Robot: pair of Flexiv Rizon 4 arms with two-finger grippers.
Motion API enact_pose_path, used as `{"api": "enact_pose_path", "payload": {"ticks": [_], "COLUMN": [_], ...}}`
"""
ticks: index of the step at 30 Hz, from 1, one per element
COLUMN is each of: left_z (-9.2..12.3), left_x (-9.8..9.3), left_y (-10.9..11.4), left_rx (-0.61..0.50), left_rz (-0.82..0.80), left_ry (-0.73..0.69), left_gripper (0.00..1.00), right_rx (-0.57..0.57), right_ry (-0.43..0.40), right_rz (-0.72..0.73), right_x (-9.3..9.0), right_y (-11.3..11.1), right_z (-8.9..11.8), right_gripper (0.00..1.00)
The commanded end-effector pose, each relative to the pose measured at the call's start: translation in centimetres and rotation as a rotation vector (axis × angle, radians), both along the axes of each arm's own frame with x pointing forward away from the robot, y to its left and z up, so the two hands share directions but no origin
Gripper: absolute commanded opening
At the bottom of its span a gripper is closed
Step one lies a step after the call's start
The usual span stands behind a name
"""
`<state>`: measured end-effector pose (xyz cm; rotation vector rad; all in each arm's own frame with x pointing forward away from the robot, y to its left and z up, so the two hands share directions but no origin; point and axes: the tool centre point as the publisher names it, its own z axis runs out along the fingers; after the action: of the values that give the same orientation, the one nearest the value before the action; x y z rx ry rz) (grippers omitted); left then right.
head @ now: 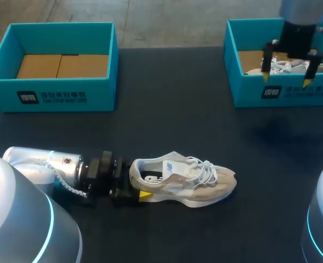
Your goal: Take the shoe out of the shoebox, open the shoe tongue, remove and reinsert the insole, then place the shoe into the shoebox
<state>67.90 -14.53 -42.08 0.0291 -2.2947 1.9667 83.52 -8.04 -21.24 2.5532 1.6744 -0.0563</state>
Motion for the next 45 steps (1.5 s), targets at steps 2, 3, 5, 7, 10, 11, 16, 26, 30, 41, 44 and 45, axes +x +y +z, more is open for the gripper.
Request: {"api": "enact_pose_path", "payload": {"ticks": [2,3,5,7,10,11,16,26,30,41,44,45], "left_z": [-0.3,-0.3,-0.3,-0.3,-0.3,-0.3,-0.3,-0.3,-0.3,-0.3,-0.3,-0.3], "left_x": [-0.1,-0.1,-0.1,-0.1,-0.1,-0.1,-0.1,-0.1,-0.1,-0.1,-0.1,-0.1], "left_y": [0.2,0.2,0.2,0.2,0.2,0.2,0.2,0.2,0.2,0.2,0.2,0.2], "left_rx": [0.002,0.002,0.002,0.002,0.002,0.002,0.002,0.002,0.002,0.002,0.002,0.002], "left_rz": [0.003,0.003,0.003,0.003,0.003,0.003,0.003,0.003,0.003,0.003,0.003,0.003], "left_ry": [-0.001,-0.001,-0.001,-0.001,-0.001,-0.001,-0.001,-0.001,-0.001,-0.001,-0.001,-0.001], "left_gripper": [0.00,0.00,0.00,0.00,0.00,0.00,0.00,0.00,0.00,0.00,0.00,0.00], "right_rx": [0.025,0.025,0.025,0.025,0.025,0.025,0.025,-0.005,-0.024,0.022,0.025,0.025], "right_ry": [-0.069,-0.069,-0.069,-0.069,-0.069,-0.069,-0.069,-0.092,-0.071,-0.044,-0.035,-0.035], "right_rz": [-0.010,-0.010,-0.010,-0.010,-0.010,-0.010,-0.010,0.050,0.045,0.007,0.024,0.024], "right_x": [-3.0,-3.0,-3.0,-3.0,-3.0,-3.0,-3.0,-5.9,-7.9,-11.6,-11.7,-11.7], "right_y": [1.8,1.8,1.8,1.8,1.8,1.8,1.8,8.6,11.5,16.9,17.6,17.6], "right_z": [-0.1,-0.1,-0.1,-0.1,-0.1,-0.1,-0.1,-1.2,-1.6,-3.4,-3.6,-3.6], "right_gripper": [1.00,1.00,1.00,1.00,1.00,1.00,1.00,1.00,1.00,1.00,1.00,1.00]}}
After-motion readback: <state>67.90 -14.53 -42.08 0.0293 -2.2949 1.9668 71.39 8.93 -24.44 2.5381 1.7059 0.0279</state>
